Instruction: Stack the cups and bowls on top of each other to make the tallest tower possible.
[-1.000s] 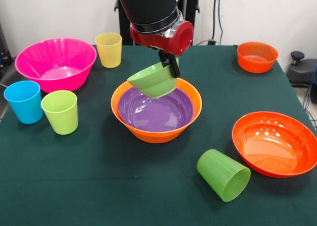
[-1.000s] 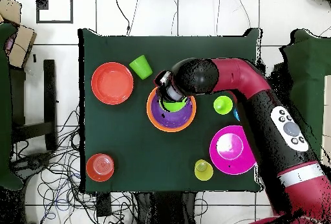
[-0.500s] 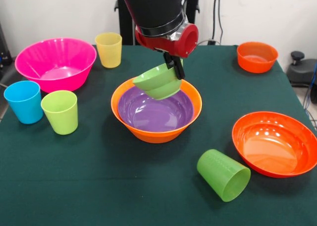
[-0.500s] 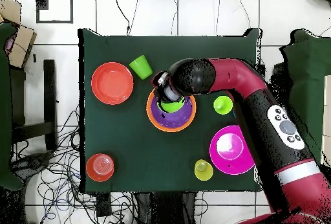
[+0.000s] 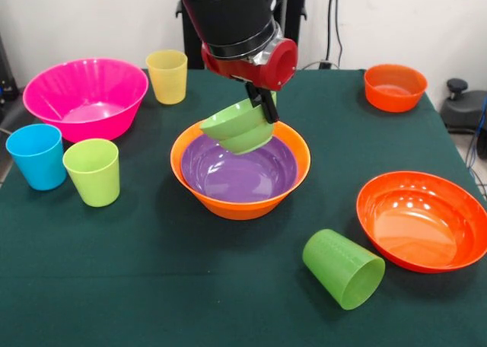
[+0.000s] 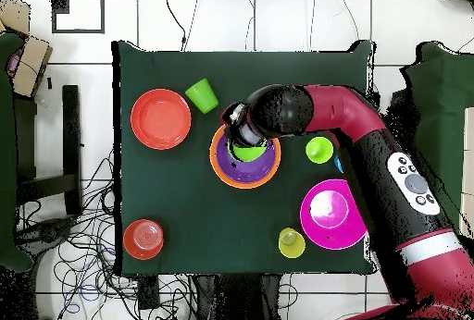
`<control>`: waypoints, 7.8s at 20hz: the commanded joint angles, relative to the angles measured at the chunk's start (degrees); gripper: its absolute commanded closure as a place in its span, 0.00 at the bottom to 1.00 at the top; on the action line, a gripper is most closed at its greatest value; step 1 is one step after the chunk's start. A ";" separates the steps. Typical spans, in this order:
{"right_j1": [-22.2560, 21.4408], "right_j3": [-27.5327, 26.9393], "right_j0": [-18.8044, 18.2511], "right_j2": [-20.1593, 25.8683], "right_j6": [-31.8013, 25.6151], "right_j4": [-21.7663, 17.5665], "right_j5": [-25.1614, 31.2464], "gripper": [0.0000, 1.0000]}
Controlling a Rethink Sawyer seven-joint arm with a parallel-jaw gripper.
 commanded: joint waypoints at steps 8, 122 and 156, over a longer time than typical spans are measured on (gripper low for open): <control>3.06 -3.51 -0.64 -0.43 -16.90 -0.53 3.64 1.00; -19.97 42.18 1.99 -28.12 11.50 -70.78 -55.92 0.00; -5.21 32.20 -8.65 -10.19 17.23 -82.83 -44.68 0.00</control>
